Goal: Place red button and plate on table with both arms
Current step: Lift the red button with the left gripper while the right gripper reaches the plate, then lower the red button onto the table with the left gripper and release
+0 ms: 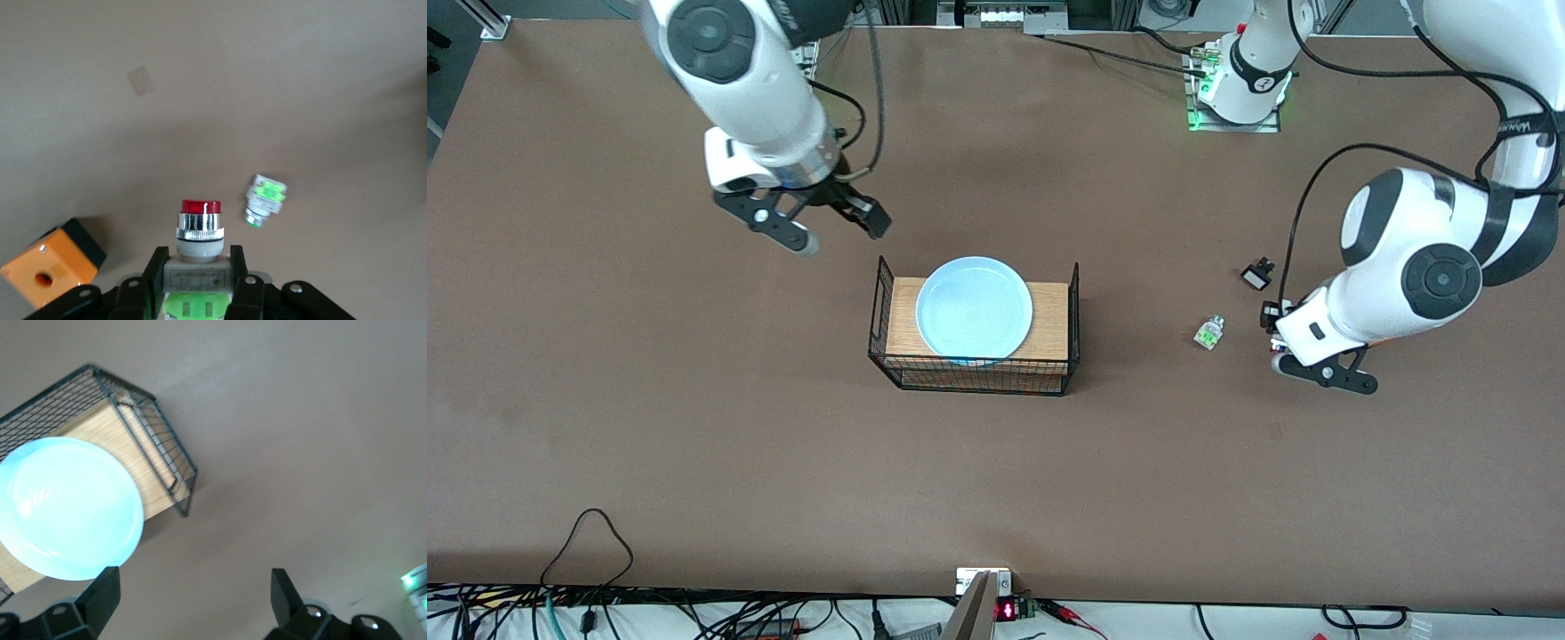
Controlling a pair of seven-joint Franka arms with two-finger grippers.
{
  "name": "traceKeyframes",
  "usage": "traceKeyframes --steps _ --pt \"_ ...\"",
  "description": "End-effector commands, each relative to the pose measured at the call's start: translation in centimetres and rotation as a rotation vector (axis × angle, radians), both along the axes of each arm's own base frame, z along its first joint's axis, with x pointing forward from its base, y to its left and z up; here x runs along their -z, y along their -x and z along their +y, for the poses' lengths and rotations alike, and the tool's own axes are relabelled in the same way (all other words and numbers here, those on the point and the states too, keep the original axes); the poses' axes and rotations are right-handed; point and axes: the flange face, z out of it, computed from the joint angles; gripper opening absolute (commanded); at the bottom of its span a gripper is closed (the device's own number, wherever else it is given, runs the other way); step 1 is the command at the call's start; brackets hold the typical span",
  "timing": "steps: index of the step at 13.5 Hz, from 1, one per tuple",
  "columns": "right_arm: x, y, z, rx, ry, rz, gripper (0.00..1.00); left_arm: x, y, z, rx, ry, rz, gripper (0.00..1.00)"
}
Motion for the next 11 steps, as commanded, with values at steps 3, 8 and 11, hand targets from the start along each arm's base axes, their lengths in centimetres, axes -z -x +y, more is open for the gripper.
traceKeyframes --steps 3,8,11 --pt "4.3 -0.7 7.4 0.161 -0.007 -0.032 1.00 8.4 1.1 2.3 0.021 0.080 -0.047 0.08" --pt "10.2 -3.0 9.2 0.198 -0.035 -0.085 1.00 12.8 1.4 3.3 0.056 0.072 -0.097 0.16" --pt "13.2 -4.1 9.7 0.208 -0.054 -0.118 1.00 13.0 1.6 3.3 0.056 0.071 -0.090 0.30"
